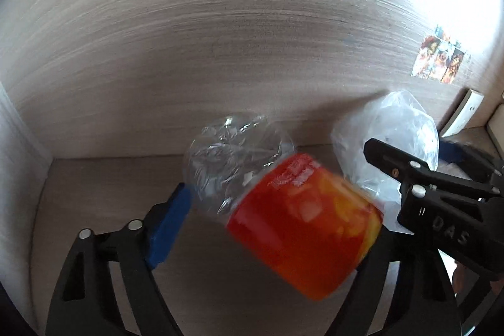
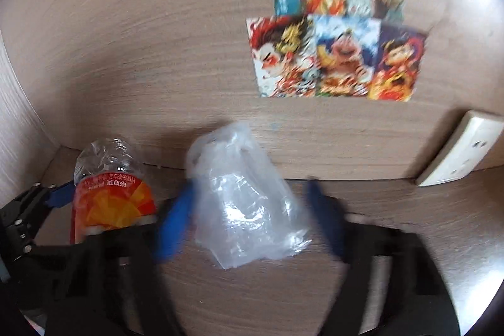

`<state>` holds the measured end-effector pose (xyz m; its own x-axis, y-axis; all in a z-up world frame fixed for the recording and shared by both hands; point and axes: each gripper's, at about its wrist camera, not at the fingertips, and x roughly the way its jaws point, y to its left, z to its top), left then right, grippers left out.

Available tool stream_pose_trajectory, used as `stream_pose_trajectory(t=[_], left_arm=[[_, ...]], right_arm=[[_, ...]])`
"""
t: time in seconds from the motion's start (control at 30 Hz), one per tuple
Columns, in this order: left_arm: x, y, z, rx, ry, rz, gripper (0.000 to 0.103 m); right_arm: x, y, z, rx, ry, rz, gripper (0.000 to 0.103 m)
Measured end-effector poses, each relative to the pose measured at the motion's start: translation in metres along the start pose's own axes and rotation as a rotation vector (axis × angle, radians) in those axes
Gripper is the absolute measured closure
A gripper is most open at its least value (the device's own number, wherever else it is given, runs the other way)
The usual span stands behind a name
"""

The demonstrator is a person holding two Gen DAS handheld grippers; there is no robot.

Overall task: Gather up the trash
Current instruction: 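Grasp the red-labelled bottle with the left tool while the right grasps the plastic bag, then carry bottle and plastic bag to the bin and open both tools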

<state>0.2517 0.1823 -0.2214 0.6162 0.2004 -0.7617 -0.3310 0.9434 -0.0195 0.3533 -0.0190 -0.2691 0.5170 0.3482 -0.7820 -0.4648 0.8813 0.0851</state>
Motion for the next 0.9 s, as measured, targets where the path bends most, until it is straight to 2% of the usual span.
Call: stream_pose_trajectory(t=[0.03, 0.07, 0.1, 0.13, 0.17, 0.2, 0.27, 0.47, 0.67, 0.87, 0.9], left_arm=[[0.0, -0.001, 0.0, 0.004, -0.001, -0.002, 0.022], [-0.001, -0.002, 0.0, 0.012, -0.004, -0.014, 0.023], [-0.002, -0.003, 0.001, 0.016, -0.013, -0.013, 0.028], [-0.006, -0.003, 0.001, 0.024, -0.035, -0.001, 0.06], [-0.013, -0.003, 0.001, 0.022, -0.068, 0.007, 0.067], [-0.018, -0.002, 0.001, 0.015, -0.073, 0.001, 0.069], [-0.023, -0.002, 0.001, 0.008, -0.067, -0.022, 0.069], [-0.06, -0.012, -0.009, 0.012, -0.101, -0.022, 0.069], [-0.118, -0.042, -0.016, 0.057, -0.157, -0.045, 0.069], [-0.186, -0.079, -0.033, 0.118, -0.213, -0.094, 0.069], [-0.197, -0.088, -0.036, 0.13, -0.22, -0.11, 0.069]], right_arm=[[0.002, 0.0, 0.0, 0.001, 0.006, 0.007, 0.056], [0.003, 0.002, 0.0, -0.004, 0.009, 0.018, 0.057], [0.002, 0.004, -0.001, -0.008, 0.007, 0.023, 0.06], [0.0, 0.005, -0.001, -0.008, 0.003, 0.026, 0.061], [-0.005, 0.007, -0.001, -0.015, -0.008, 0.024, 0.061], [-0.011, 0.008, -0.001, -0.026, -0.02, 0.021, 0.062], [-0.024, 0.011, -0.004, -0.049, -0.048, 0.013, 0.062], [-0.073, 0.006, -0.016, -0.038, -0.09, 0.023, 0.062], [-0.143, 0.0, -0.028, -0.034, -0.159, 0.001, 0.062], [-0.218, -0.017, -0.049, -0.013, -0.222, -0.032, 0.062], [-0.221, -0.009, -0.048, -0.013, -0.229, -0.037, 0.062]])
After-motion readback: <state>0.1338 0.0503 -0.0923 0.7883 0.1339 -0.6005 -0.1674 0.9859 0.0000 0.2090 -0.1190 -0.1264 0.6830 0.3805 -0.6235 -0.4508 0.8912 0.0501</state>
